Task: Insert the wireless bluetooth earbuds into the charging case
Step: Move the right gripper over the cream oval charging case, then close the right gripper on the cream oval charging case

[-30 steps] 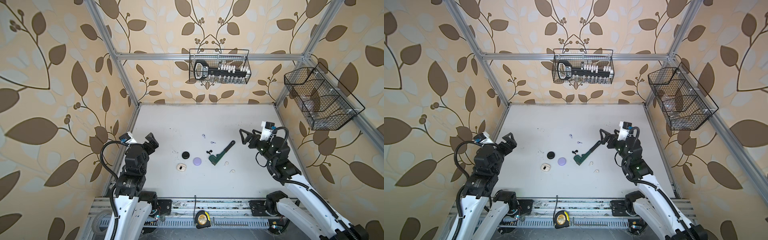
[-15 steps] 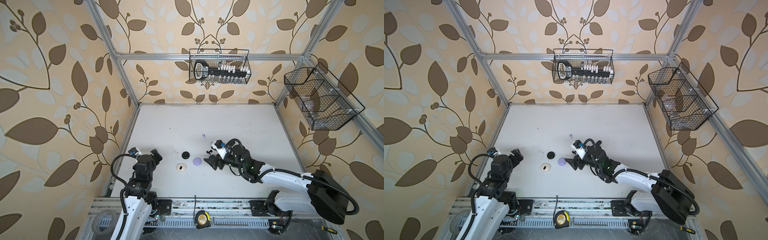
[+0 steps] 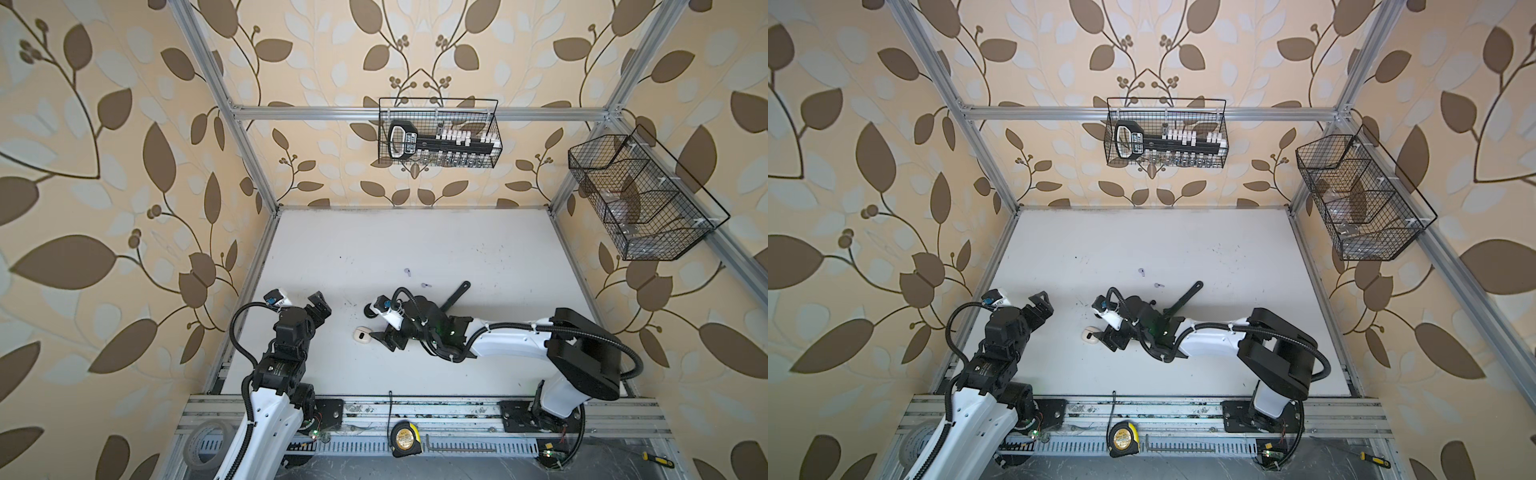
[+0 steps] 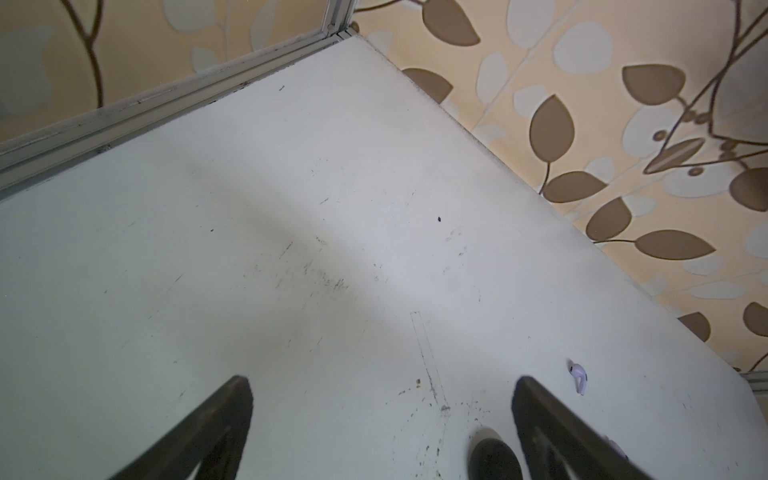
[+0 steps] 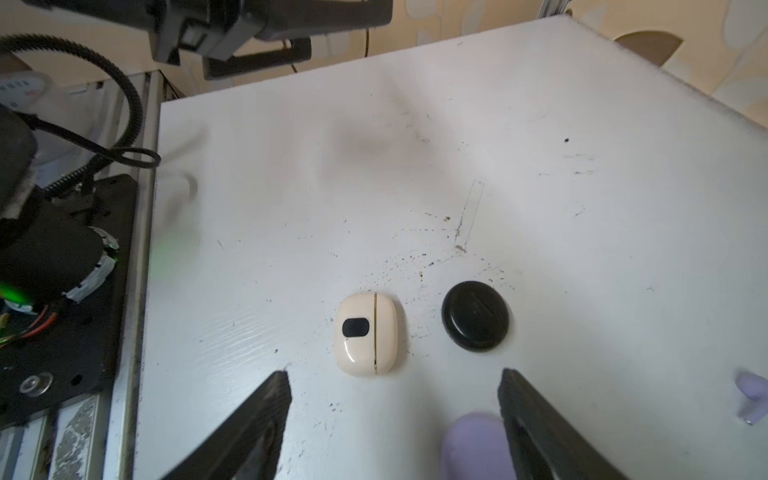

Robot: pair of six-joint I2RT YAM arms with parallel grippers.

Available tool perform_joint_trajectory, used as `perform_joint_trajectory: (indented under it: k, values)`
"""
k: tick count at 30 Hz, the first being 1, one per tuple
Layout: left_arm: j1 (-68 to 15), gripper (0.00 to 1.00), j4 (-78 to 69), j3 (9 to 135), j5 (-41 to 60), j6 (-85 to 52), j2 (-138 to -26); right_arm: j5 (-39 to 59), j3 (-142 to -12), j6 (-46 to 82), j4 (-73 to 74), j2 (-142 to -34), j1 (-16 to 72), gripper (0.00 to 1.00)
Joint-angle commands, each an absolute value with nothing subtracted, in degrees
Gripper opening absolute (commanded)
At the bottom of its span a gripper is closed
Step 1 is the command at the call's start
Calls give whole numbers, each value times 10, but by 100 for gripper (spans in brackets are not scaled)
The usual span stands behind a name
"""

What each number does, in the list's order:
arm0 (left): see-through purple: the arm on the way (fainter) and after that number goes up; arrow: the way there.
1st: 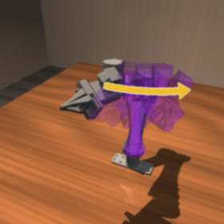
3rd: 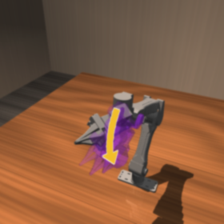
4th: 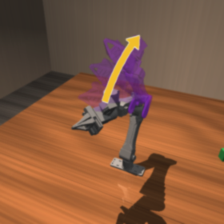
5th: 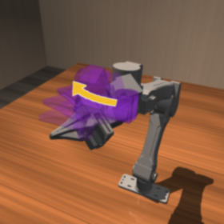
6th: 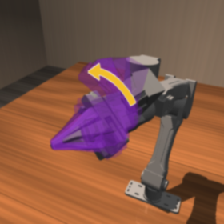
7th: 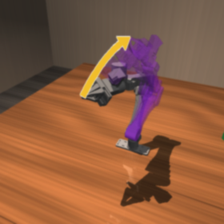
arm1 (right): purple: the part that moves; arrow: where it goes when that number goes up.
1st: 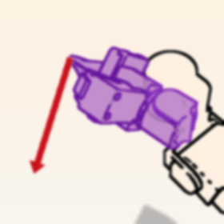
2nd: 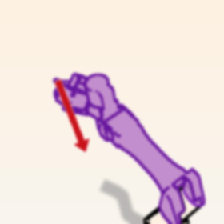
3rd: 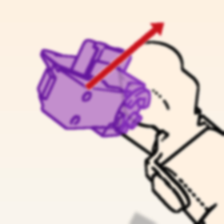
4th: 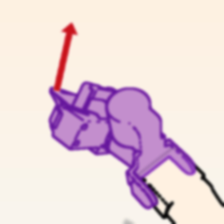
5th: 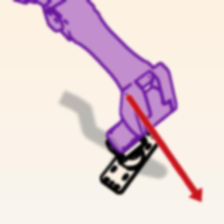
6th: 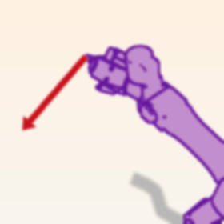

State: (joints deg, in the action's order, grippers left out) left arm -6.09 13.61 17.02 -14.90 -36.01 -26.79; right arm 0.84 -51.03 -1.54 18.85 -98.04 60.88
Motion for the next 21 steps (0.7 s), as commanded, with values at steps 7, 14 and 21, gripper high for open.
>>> perform_joint_trajectory:
  k: [7, 14, 21]
  values:
    - [-66, 99, 121, 191, -164, -360, -286, 34, -619, -41, 80, -1082, 616, 81]
    - [-66, 99, 133, 182, -176, -361, -248, 57, -664, -48, 57, -1141, 617, 78]
    - [-66, 99, 151, 177, -182, -367, -214, 60, -676, -43, 57, -1169, 622, 73]
